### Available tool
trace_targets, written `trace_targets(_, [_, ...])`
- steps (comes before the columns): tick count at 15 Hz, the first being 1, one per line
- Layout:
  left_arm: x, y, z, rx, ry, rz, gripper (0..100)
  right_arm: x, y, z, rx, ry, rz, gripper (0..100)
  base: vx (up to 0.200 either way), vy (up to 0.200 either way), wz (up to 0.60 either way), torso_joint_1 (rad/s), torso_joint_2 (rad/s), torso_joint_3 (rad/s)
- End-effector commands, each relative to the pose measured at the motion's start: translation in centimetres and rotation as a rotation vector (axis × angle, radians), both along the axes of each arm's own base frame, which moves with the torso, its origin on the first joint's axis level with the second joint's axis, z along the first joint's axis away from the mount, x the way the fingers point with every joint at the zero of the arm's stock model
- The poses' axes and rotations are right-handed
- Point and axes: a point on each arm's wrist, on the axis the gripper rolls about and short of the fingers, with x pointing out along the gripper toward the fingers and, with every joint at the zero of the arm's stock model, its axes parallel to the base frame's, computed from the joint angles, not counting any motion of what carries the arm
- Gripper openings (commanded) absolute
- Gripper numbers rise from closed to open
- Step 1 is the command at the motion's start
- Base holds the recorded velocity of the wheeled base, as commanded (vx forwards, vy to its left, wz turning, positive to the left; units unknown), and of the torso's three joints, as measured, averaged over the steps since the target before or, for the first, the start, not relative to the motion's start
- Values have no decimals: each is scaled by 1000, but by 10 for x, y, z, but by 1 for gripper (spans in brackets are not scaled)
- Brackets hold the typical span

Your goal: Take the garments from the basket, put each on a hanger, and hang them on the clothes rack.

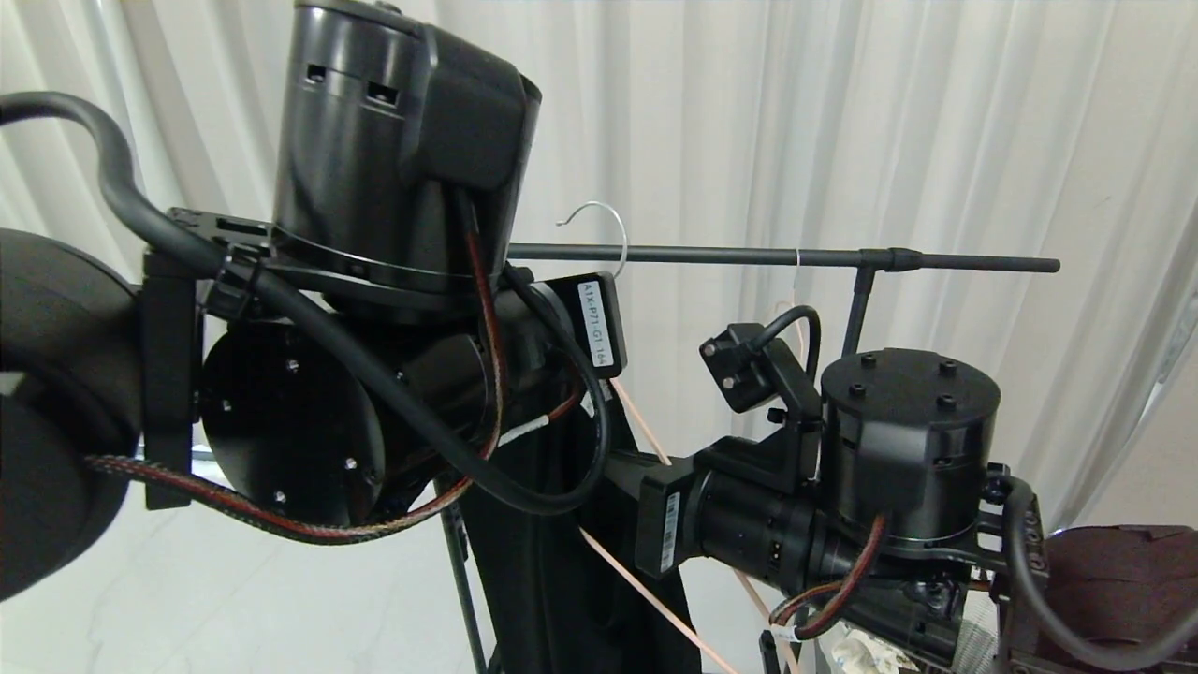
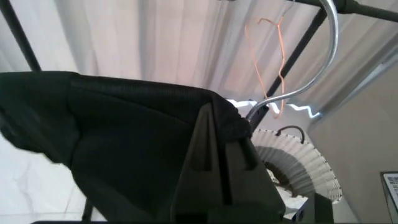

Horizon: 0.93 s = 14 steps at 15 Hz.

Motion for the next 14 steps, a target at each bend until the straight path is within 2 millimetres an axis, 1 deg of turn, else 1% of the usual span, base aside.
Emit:
trace_targets(1, [-2,3,-5,29,5,-3,0,6,-2,-2,-6,2,-27,0,0,0,0,0,0,0])
trace_targets(3, [-7,8,-4,63,-8,-23,0,14,-8,-2,-7,-3,-66,0,0,0,0,0,0,0])
trace_targets(5, [-9,10,1,53,-19,-26,0,15,-9,-1,-6,-6,-72,0,0,0,0,0,0,0])
trace_targets(6, [-11,11,1,51,-20,-28,100,15,-9,0,-5,-8,-73,0,0,0,0,0,0,0])
trace_targets(8, [-9,13,2,45,-27,-12,100,17,-10,-1,-21,-30,-107,0,0,0,0,0,0,0])
trace_targets(10, [-8,22,8,30,-48,23,100,24,-17,6,-20,-98,-155,0,0,0,0,0,0,0])
trace_targets(11, [-11,26,11,24,-56,23,100,27,-20,8,-8,-133,-163,0,0,0,0,0,0,0])
trace_targets(13, [-18,32,6,72,-54,3,100,26,-26,7,-18,-178,-168,0,0,0,0,0,0,0])
trace_targets(14, [-22,37,-2,113,-44,-8,100,23,-30,5,-24,-195,-163,0,0,0,0,0,0,0])
